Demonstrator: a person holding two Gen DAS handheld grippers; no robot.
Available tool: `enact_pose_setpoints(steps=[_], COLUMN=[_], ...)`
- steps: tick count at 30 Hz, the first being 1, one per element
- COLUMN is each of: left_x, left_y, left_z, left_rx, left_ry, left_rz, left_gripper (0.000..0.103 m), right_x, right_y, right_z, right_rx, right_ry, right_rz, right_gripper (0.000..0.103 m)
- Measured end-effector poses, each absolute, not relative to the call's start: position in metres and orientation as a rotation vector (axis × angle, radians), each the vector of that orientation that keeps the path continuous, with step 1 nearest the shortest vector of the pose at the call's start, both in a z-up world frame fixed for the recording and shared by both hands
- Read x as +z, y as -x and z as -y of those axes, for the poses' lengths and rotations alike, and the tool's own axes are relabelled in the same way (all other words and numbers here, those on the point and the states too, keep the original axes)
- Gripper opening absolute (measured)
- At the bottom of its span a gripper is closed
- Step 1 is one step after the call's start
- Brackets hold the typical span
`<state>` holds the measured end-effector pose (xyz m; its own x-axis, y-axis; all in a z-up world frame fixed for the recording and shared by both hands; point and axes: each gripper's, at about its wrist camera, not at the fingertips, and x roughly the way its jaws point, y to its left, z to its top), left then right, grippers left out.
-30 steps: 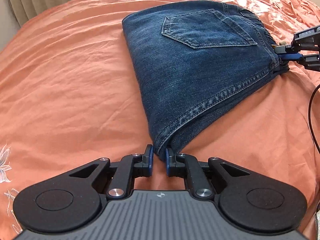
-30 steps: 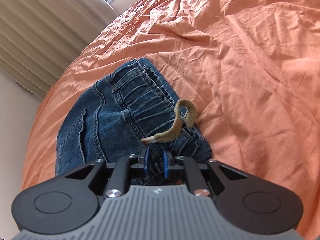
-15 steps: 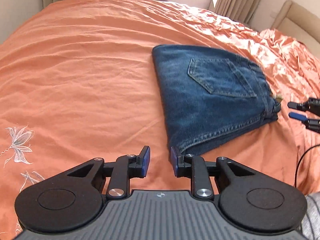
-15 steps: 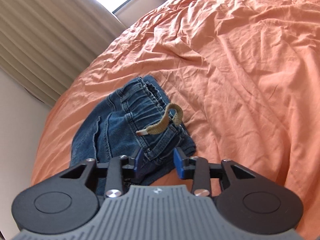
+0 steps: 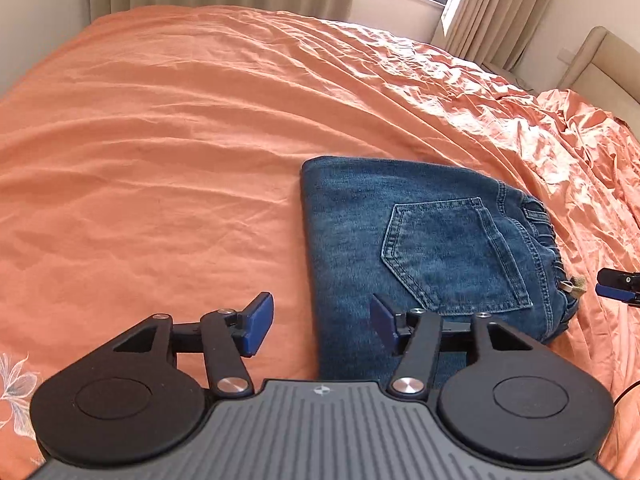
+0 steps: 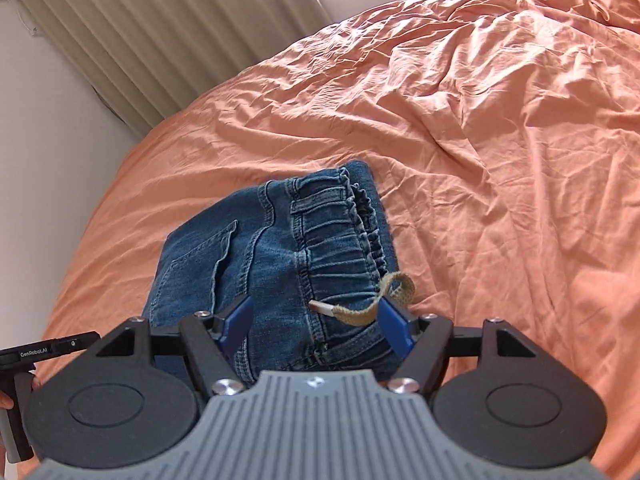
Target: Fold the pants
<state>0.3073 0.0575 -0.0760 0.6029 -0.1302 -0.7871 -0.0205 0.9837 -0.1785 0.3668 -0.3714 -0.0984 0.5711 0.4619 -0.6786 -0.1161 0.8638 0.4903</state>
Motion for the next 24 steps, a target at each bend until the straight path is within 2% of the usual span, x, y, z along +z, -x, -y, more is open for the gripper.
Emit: enact_pose_setpoints(steps=[3,6,13,17,24], left_x=[-0.084,-0.097,-0.127,-0.144,-0.169], left_y=[-0.324,-0.340,-0.366,-0.372,-0.381], left_z=[-0.059,-0.068,-0.091,-0.107,-0.130], left_rx=[-0.068,-0.087,-0.140,-0.185,-0.284], left_ry=[0.167,0.213,0.350,0.475,0.692], left_rz=[-0.939,-0.964,-0.999,-0.984,-0.946], left_gripper=[0.068,0.069,0.070,0.074,0.074], right_x=[-0.104,-0.114,-0.148,-0.167,-0.198], right_y=[-0.387,-0.405,-0.440,-0.453,-0.471], right_z=[0.375,0.378,0.391,0.401,0.413], right_rx=[0.365,0.395,0.425,0.444,0.545], right_ry=[-0.420,-0.448,-0.544,-0.587,-0.720], right_rz=[-0.932,-0.961,-1.020,-1.047,-1.061], right_gripper=[0.067,0.076,0.077,0.078,0.076])
